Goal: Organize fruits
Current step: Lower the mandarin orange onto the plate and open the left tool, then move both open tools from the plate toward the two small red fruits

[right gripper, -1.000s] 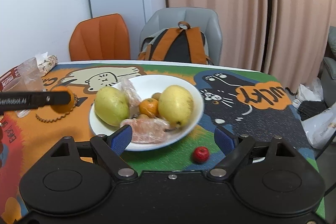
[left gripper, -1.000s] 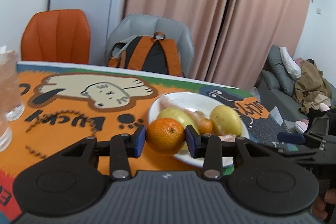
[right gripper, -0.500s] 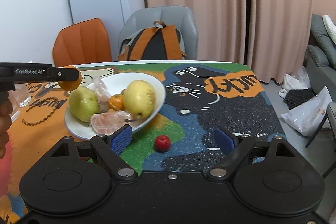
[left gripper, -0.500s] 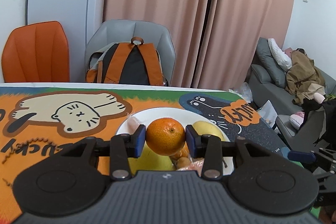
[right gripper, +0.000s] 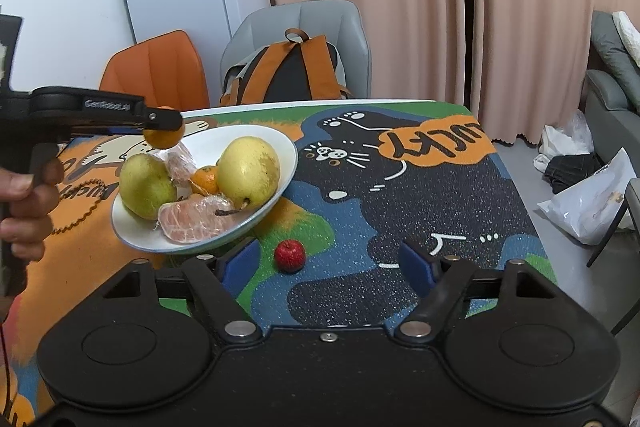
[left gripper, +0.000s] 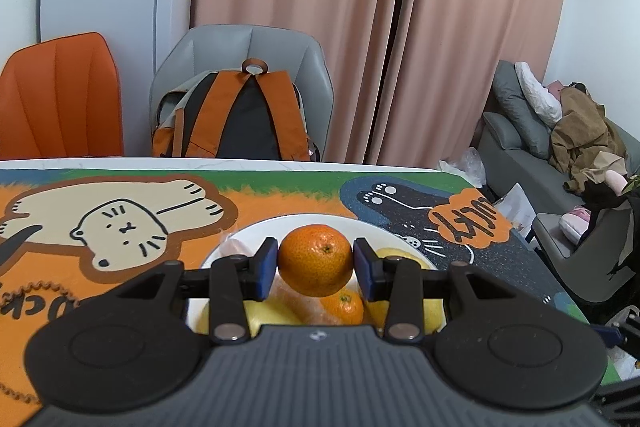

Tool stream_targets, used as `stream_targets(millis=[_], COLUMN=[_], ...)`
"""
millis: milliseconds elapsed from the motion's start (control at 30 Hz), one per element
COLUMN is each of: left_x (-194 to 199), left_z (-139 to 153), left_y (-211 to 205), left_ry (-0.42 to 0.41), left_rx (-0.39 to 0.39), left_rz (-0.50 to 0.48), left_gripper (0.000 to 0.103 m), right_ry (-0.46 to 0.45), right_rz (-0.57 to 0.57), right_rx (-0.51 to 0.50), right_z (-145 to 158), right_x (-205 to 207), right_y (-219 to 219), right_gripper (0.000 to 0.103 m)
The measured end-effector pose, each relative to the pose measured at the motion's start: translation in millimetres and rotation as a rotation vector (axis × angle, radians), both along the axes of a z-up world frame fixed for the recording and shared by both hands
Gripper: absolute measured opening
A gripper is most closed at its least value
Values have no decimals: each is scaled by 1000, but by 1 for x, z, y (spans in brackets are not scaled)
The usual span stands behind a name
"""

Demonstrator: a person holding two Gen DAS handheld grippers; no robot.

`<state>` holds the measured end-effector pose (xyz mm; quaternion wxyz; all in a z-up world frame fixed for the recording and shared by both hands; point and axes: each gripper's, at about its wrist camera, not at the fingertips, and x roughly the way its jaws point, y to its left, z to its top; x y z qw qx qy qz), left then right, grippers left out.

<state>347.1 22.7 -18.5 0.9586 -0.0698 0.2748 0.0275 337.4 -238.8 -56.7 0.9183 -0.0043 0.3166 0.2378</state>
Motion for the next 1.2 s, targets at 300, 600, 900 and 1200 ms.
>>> stream_targets(millis=[300, 600, 900, 1200], left_x=[15, -4, -34, -61], left_z=[-10, -4, 12, 18], left_y=[-1, 8, 12, 15], left_ry=[25, 40, 23, 11], left_rx=[30, 10, -21, -33], left_rz=[39, 48, 47, 76], left_gripper=[43, 43, 60, 81], right_ry=[24, 23, 7, -12], right_rz=[-10, -1, -7, 9], right_rx=[2, 6, 20, 20], right_z=[-8, -8, 0, 9], right_x=[7, 3, -5, -13], right_y=[-4, 0, 1, 6], right_gripper=[74, 73, 73, 77])
